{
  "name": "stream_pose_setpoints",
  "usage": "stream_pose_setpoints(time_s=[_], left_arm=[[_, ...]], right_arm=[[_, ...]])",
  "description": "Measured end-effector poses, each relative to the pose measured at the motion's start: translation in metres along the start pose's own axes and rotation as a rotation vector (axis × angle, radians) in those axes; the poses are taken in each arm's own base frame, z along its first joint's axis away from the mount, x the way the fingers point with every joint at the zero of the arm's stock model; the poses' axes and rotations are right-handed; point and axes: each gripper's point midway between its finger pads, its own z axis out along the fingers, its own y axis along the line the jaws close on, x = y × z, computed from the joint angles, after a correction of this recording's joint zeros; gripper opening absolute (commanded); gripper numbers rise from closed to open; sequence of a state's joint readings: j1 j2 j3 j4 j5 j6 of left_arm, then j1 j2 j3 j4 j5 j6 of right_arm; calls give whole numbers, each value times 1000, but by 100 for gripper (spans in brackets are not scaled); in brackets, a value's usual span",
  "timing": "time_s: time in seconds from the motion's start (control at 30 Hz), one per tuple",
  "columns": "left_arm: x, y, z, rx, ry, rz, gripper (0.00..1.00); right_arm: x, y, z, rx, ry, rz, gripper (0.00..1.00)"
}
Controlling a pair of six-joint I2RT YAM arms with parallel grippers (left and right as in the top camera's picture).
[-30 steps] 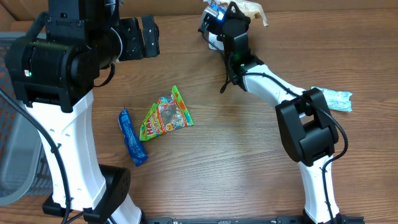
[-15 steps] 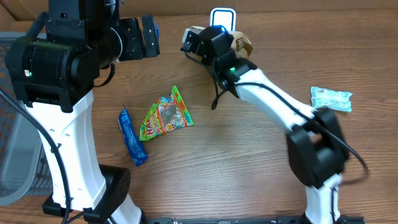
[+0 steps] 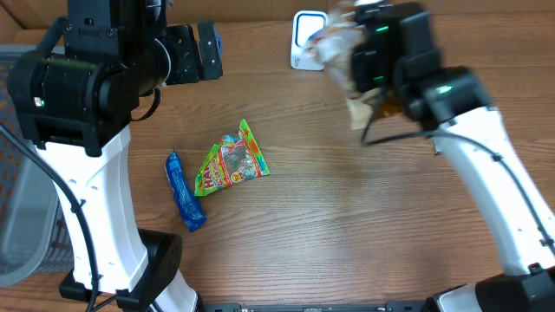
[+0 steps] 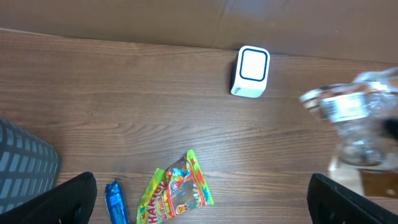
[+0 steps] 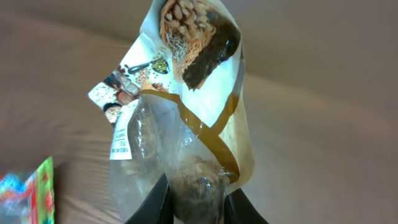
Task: Scan the item barcode
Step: 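Carry the mushroom bag right and release it near the wipes pack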
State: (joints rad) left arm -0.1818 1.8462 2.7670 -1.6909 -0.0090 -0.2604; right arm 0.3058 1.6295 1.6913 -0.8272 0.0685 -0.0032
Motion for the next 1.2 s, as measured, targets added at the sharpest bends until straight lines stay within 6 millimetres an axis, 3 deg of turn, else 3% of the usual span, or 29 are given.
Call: stream_pose_setpoints(time_s=[0.2,0.33,0.4,0.57,0.7,0.83,0.93,1.13,1.2], left_arm=[[0,0,0,0,0,0,100],[0,0,0,0,0,0,100],[0,0,0,0,0,0,100],[0,0,0,0,0,0,100],[0,0,0,0,0,0,100],[0,0,0,0,0,0,100],[0,0,0,0,0,0,100],[0,0,0,0,0,0,100],[0,0,0,0,0,0,100]], right_arm=[[20,-106,4,33,60,454,4],[43,-172,22,21,93,739,4],[57,-196,35,13,113,842,4],[116,-242,74,24,229,1080,4],[150,-264,87,45,285,1184,6],[167,-288,84,89,285,1245,49],[172,-301,79,122,271,1259,66],[170,-299,79,89,268,1226,69],[165,-291,80,36,270,1197,60]])
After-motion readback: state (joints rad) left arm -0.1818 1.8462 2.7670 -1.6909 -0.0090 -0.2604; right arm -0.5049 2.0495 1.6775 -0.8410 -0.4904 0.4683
